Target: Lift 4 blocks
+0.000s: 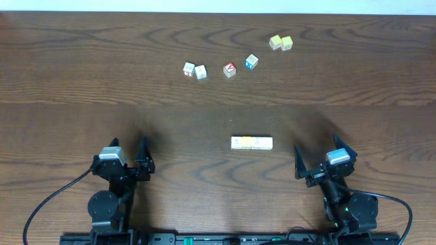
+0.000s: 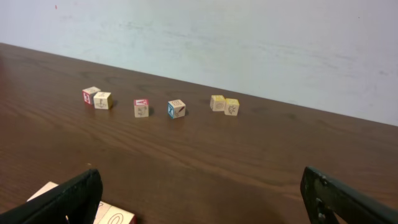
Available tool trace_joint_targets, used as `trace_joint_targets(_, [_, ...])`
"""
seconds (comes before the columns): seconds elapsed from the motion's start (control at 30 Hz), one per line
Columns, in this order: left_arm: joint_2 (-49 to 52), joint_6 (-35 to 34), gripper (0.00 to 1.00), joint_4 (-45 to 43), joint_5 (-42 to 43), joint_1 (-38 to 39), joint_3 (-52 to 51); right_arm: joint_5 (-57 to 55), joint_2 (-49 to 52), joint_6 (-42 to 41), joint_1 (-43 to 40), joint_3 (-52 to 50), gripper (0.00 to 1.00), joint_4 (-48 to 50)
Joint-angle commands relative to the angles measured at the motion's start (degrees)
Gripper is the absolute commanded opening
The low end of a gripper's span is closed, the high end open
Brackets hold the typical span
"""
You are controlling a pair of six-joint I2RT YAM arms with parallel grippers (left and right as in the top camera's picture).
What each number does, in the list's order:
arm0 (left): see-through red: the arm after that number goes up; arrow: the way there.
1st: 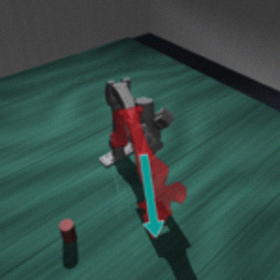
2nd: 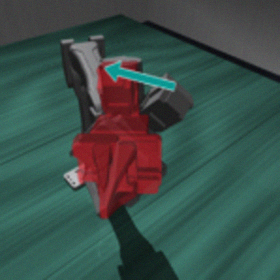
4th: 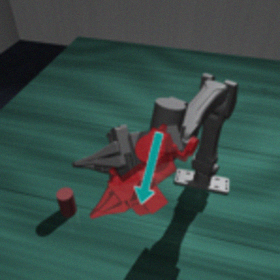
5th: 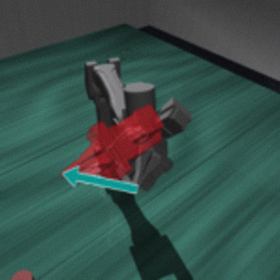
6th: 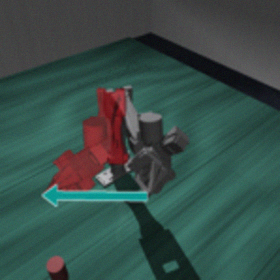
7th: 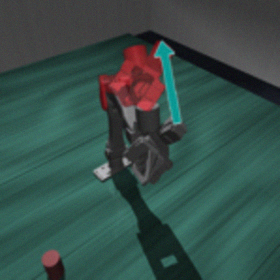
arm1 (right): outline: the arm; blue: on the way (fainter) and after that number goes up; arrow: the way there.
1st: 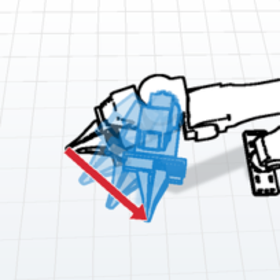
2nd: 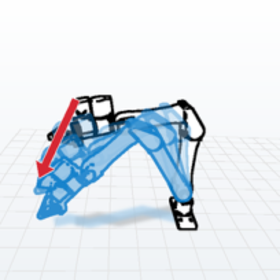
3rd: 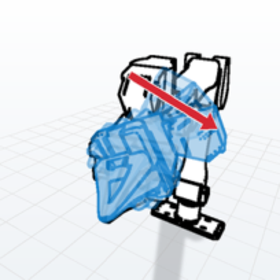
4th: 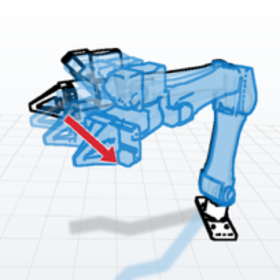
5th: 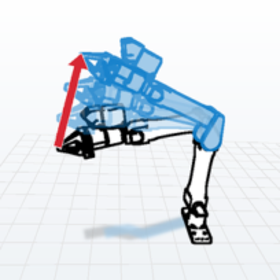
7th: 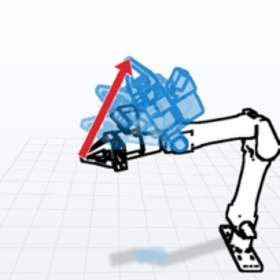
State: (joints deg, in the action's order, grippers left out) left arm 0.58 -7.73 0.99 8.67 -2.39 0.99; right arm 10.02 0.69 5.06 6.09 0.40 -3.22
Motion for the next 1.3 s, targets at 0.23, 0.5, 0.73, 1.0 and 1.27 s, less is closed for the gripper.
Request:
trace_joint_targets(0.23, [-0.52, 7.3, 0.75, 2.56, 0.92, 0.33, -0.76, -0.31, -0.31, 0.59, 0.35, -0.09, 0.99, -0.26])
trace_joint_targets(0.5, [-0.52, 7.26, 0.75, 2.36, 0.92, 0.33, -0.76, -0.31, -0.31, 0.59, 0.35, -0.09, 0.99, -0.26])
trace_joint_targets(0.73, [-0.46, 7.26, 0.75, 2.34, 0.92, 0.33, -0.76, -0.31, -0.31, 0.59, 0.35, -0.09, 0.99, -0.26])
trace_joint_targets(1.0, [-0.35, 7.26, 0.75, 2.34, 0.92, 0.33, -0.76, -0.31, -0.31, 0.59, 0.35, -0.09, 0.99, -0.26])
trace_joint_targets(1.27, [-0.35, 7.26, 0.75, 2.34, 0.92, 0.33, -0.76, -0.31, -0.31, 0.59, 0.35, -0.09, 0.99, -0.26])
